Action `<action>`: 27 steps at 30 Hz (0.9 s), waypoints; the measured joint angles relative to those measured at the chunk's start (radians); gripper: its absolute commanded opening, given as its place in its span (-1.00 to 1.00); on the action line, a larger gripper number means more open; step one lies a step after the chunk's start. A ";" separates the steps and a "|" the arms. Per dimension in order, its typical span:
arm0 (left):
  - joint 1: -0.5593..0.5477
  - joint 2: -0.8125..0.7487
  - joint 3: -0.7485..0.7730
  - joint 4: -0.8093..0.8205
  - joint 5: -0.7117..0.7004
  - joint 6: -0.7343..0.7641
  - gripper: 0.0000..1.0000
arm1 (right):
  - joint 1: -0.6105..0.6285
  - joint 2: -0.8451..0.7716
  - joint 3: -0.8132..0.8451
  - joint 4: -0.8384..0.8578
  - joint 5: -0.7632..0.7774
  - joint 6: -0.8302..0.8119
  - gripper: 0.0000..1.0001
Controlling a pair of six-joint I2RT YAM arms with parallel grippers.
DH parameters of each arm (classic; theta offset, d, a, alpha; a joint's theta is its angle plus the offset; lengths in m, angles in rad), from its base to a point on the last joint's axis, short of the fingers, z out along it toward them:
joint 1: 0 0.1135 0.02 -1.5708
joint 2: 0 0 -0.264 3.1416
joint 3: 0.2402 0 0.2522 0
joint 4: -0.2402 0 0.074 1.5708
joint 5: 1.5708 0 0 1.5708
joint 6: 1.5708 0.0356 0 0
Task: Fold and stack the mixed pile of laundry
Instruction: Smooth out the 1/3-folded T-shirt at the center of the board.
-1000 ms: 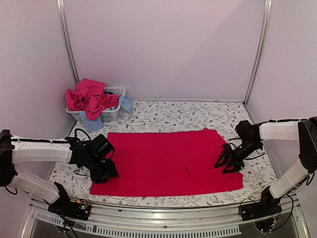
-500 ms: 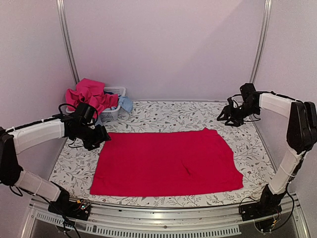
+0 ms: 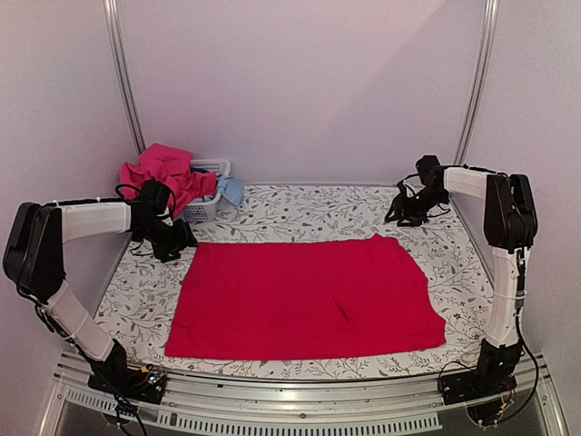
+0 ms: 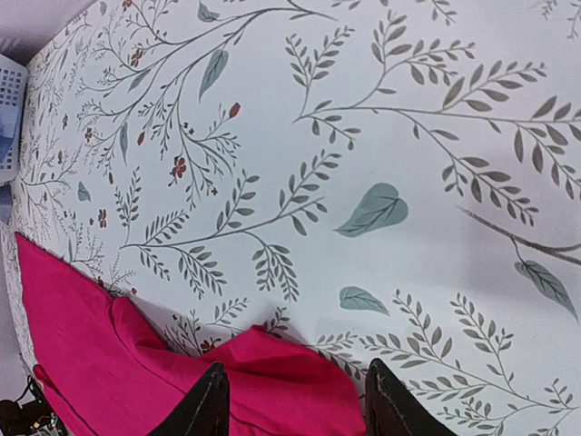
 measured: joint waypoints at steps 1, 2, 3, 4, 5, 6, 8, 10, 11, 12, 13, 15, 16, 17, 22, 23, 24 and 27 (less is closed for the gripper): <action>0.000 0.005 0.000 0.007 0.007 0.000 0.29 | 0.008 0.016 0.024 -0.001 0.003 -0.010 0.00; 0.000 0.006 0.000 0.010 0.013 0.000 0.29 | 0.017 0.027 0.041 -0.002 0.005 -0.017 -0.01; 0.000 0.008 0.000 0.012 0.020 0.000 0.29 | 0.027 0.036 0.056 -0.005 0.010 -0.025 -0.01; 0.000 0.008 0.000 0.013 0.023 0.000 0.29 | 0.040 0.046 0.070 -0.010 0.016 -0.034 -0.01; 0.001 0.008 0.000 0.016 0.026 0.001 0.29 | 0.053 0.055 0.080 -0.013 0.022 -0.042 -0.01; 0.001 0.008 0.000 0.018 0.028 0.002 0.29 | 0.068 0.062 0.083 -0.016 0.028 -0.054 0.00; 0.001 0.008 0.000 0.019 0.032 0.004 0.29 | 0.091 0.071 0.083 -0.028 0.043 -0.068 0.02; 0.001 0.008 0.000 0.021 0.037 0.007 0.29 | 0.113 0.079 0.080 -0.041 0.065 -0.084 0.02; 0.001 0.008 0.000 0.021 0.038 0.008 0.29 | 0.121 0.082 0.079 -0.046 0.075 -0.089 0.02; 0.001 0.008 0.000 0.022 0.040 0.010 0.28 | 0.127 0.084 0.077 -0.049 0.090 -0.094 0.01; 0.001 0.008 0.000 0.023 0.042 0.011 0.29 | 0.131 0.086 0.077 -0.054 0.103 -0.100 0.00; 0.001 0.010 0.000 0.024 0.045 0.012 0.28 | 0.138 0.092 0.077 -0.059 0.138 -0.110 -0.06; 0.001 0.012 0.000 0.026 0.045 0.014 0.29 | 0.143 0.095 0.077 -0.060 0.157 -0.114 -0.09; 0.001 0.016 0.000 0.026 0.046 0.014 0.28 | 0.148 0.099 0.077 -0.061 0.172 -0.119 -0.13; 0.001 0.033 0.003 0.024 0.045 0.019 0.28 | 0.180 0.100 0.077 -0.060 0.279 -0.138 -0.45; 0.001 0.036 0.006 0.023 0.046 0.021 0.28 | 0.187 0.100 0.077 -0.060 0.295 -0.140 -0.57; 0.001 0.041 0.013 0.023 0.045 0.024 0.28 | 0.193 0.100 0.077 -0.061 0.310 -0.143 -0.73; 0.001 0.054 0.030 0.024 0.046 0.029 0.26 | 0.206 0.101 0.077 -0.062 0.335 -0.149 -1.00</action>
